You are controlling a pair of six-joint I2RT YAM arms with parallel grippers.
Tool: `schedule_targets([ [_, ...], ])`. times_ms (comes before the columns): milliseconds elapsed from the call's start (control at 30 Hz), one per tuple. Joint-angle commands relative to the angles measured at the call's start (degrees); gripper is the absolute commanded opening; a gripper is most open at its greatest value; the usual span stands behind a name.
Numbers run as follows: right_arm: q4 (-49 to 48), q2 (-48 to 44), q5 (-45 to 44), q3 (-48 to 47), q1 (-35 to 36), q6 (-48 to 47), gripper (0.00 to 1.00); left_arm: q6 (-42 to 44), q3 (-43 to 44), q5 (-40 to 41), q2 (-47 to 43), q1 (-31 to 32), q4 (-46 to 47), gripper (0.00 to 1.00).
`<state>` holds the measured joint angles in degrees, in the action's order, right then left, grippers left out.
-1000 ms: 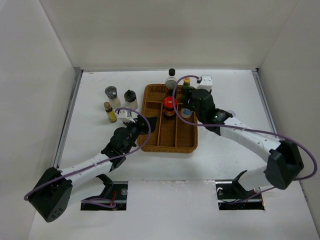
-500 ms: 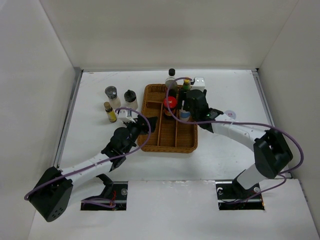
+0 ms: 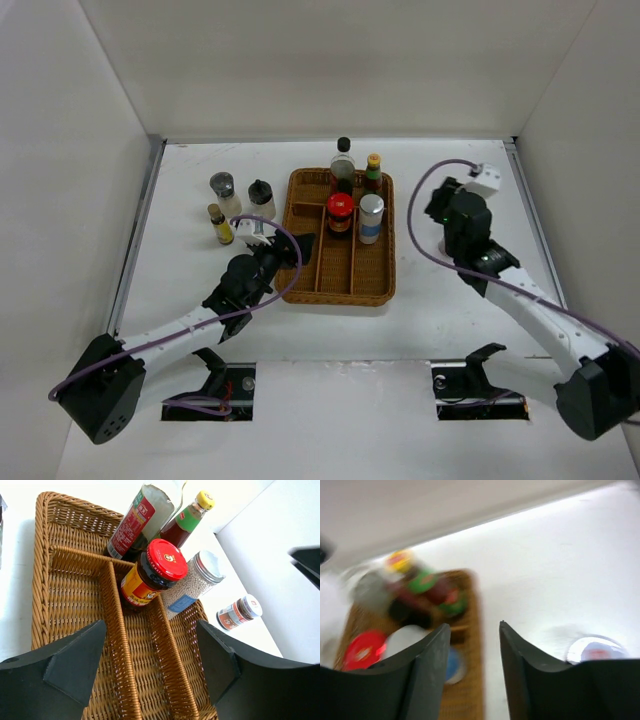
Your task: Organize the condiment bottles
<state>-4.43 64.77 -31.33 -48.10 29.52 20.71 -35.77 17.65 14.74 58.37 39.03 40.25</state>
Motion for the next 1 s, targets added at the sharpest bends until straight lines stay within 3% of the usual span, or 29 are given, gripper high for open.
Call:
schedule_targets([
  [0, 5.6, -4.9, -6.9, 5.7, -7.5, 3.7, 0.49, 0.4, -0.3, -0.6, -1.4, 0.2, 2.6, 0.72],
  [67, 8.5, -6.7, -7.3, 8.1, -11.3, 5.0, 0.59, 0.6, -0.4, -0.3, -1.7, 0.3, 2.6, 0.72],
  [133, 10.7, -6.1, -7.2, 8.5, -13.4, 4.9, 0.82, 0.2, -0.4, -0.4, -1.2, 0.0, 2.6, 0.72],
  [167, 11.0, -5.3, -7.3, 8.6, -13.9, 5.0, 0.88, 0.1, -0.4, -0.6, -1.0, -0.1, 2.6, 0.72],
  [333, 10.1, 2.5, -3.6, 7.0, -15.2, 5.1, 0.97, 0.5, -0.4, -0.2, -1.3, 0.1, 2.6, 0.72],
  [633, 4.2, 11.0, 0.7, 5.5, -18.4, 6.3, 0.91, 0.3, -0.2, -0.6, -0.3, 0.6, 3.0, 0.72],
  [833, 0.4, 11.6, -0.1, 5.6, -18.1, 5.8, 0.54, 0.4, -0.2, -0.6, -0.1, 0.7, 3.2, 0.72],
  [967, 0.6, 4.1, -4.1, 6.3, -13.0, 3.9, 0.50, 0.2, -0.1, -0.6, 0.7, 0.6, 3.3, 0.72],
])
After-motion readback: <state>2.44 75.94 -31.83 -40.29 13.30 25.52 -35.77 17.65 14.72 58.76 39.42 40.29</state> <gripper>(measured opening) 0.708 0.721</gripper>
